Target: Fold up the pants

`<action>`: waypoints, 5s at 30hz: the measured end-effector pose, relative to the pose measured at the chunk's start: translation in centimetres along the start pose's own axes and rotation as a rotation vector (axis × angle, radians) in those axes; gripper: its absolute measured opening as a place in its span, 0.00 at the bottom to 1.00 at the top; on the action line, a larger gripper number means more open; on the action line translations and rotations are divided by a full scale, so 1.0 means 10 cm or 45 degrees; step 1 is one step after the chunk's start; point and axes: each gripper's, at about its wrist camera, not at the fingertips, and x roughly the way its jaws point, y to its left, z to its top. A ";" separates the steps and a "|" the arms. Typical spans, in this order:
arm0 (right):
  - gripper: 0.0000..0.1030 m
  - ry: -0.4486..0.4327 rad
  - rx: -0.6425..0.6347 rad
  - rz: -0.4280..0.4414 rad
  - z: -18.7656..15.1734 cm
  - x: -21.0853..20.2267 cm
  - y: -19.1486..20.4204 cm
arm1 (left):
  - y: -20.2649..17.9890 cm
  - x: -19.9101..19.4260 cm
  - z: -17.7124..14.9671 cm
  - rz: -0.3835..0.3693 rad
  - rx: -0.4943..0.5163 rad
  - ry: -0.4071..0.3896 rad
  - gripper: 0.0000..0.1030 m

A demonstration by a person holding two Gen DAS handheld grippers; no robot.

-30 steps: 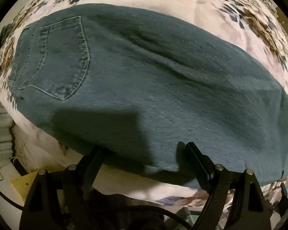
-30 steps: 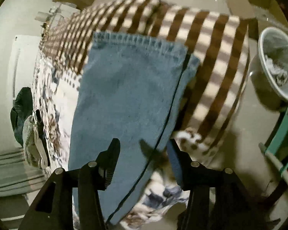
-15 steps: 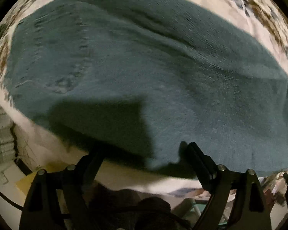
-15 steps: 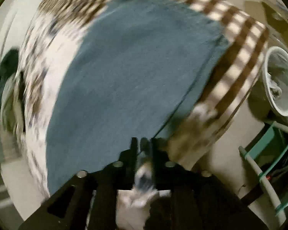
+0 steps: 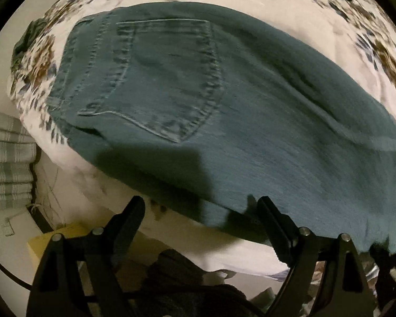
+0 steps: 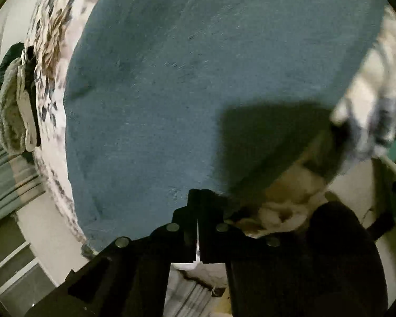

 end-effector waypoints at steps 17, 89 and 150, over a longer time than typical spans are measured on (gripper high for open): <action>0.11 0.002 0.020 -0.004 -0.06 0.29 0.20 | 0.14 0.01 0.01 0.003 -0.045 -0.017 0.85; 0.08 0.047 -1.374 -0.536 0.27 0.41 2.98 | 0.04 0.45 1.04 -0.053 0.072 0.084 0.87; 0.59 -0.651 0.122 0.574 2.35 -2.06 -2.09 | -1.40 0.42 0.42 -0.174 0.183 -0.008 1.00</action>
